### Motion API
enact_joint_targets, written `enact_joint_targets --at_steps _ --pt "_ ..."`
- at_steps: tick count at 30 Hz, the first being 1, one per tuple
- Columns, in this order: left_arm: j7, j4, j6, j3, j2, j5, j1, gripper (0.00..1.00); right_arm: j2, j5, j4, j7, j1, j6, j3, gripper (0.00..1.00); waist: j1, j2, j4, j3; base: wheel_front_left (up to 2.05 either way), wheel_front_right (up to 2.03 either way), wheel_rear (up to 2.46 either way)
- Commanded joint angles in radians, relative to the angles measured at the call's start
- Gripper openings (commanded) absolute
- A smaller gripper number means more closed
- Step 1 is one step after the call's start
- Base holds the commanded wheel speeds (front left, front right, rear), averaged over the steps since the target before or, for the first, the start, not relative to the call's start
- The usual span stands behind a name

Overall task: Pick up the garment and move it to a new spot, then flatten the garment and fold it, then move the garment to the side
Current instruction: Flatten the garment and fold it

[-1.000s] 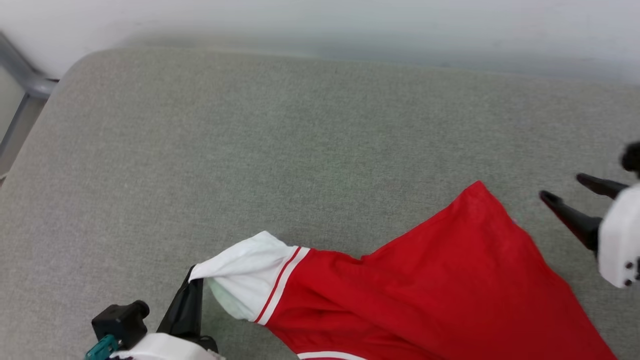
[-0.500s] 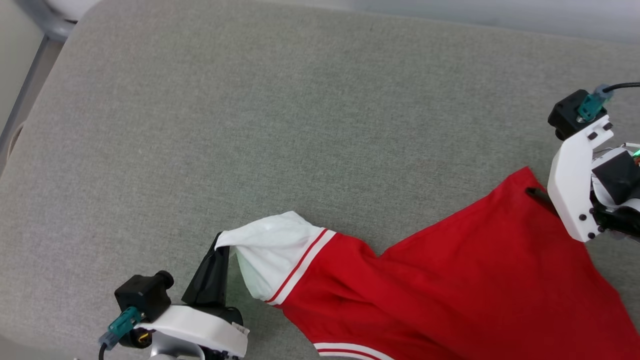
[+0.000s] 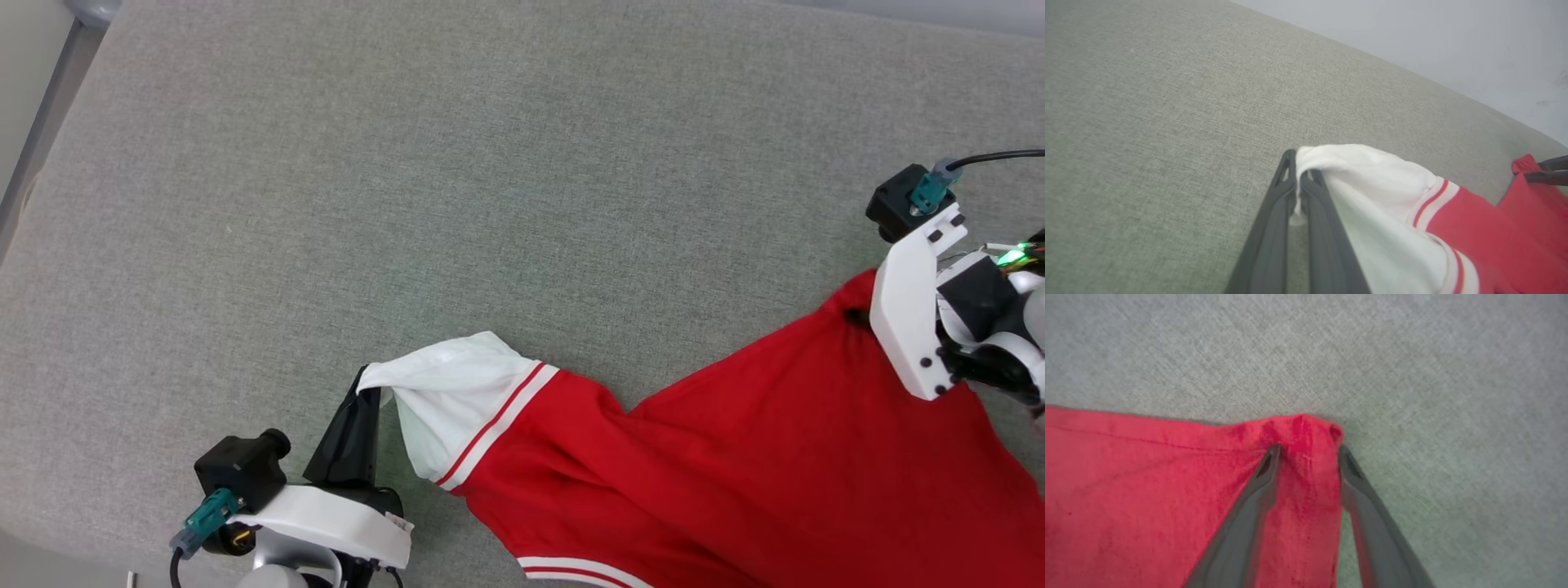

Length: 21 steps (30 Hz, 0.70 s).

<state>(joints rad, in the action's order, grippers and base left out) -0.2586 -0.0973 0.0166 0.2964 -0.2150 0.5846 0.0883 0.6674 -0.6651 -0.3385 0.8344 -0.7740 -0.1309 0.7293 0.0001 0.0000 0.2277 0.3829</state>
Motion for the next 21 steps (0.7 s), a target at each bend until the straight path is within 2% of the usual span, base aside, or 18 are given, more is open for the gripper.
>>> enact_joint_targets --at_steps 1,6,12,21 --pt "-0.005 -0.002 0.000 -0.004 -0.004 -0.006 0.001 0.00 -0.024 -0.014 -0.033 -0.008 0.028 0.001 0.032 0.00 -0.0001 0.0000 -0.009 -0.010 0.00 0.00 0.00" --pt "-0.005 0.003 0.008 -0.017 -0.023 -0.011 -0.017 0.00 -0.042 -0.042 -0.044 -0.153 -0.023 0.001 0.018 0.00 -0.0001 0.0000 -0.039 -0.060 0.00 0.00 0.00" --pt "0.009 0.048 0.024 -0.039 -0.065 -0.019 -0.031 0.00 -0.047 -0.091 -0.029 -0.323 -0.008 0.001 -0.026 0.00 -0.0001 0.0000 -0.080 -0.134 0.00 0.00 0.00" --pt "0.057 0.180 0.055 -0.085 -0.134 -0.038 0.055 0.00 -0.047 -0.109 0.051 -0.460 0.021 0.001 -0.136 0.00 -0.0001 0.0000 -0.137 -0.203 0.00 0.00 0.00"
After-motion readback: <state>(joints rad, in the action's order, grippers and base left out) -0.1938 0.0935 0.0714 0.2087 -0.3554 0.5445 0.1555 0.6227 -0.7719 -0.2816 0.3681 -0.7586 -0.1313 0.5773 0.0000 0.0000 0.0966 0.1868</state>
